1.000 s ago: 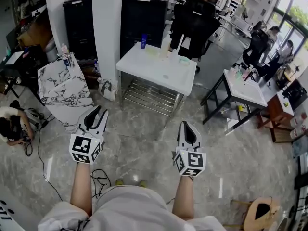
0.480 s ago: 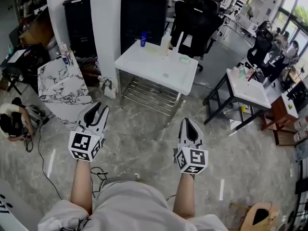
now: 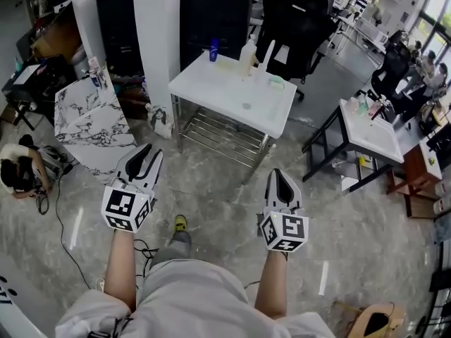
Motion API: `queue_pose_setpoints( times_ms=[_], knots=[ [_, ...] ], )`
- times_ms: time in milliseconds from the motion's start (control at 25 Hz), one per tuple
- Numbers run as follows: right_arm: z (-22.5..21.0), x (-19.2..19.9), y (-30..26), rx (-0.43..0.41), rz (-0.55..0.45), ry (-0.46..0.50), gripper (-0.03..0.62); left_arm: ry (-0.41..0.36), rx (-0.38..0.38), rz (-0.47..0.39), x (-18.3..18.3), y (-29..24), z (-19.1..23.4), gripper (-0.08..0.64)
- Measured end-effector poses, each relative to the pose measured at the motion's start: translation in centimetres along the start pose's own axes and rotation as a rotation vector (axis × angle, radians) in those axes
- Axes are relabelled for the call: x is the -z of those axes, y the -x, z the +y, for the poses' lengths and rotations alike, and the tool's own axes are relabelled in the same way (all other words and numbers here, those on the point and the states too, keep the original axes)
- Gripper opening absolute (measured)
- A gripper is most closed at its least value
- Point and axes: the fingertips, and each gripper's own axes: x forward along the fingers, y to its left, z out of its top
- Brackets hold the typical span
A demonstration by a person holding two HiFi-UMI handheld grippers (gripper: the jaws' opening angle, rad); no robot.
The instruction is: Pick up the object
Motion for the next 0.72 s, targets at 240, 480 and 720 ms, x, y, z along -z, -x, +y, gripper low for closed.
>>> queue_pose_setpoints(
  times_ms=[240,480,720],
  knots=[
    [-1.0,0.6,-3.7,0.014,0.002,0.011,0.006,0.006,0.010,0.004,1.1,-3.9,1.5,0.117],
    [-1.8,0.7,-8.5,0.042,0.013,0.017,0.006,0.019,0.034,0.017,1.8,-8.9,4.2,0.117],
    [-2.2,0.4,-15.5,0.072,0.028,0.016,0.006,0.027,0.064,0.034,2.5,-15.1,8.5,0.117]
  ],
)
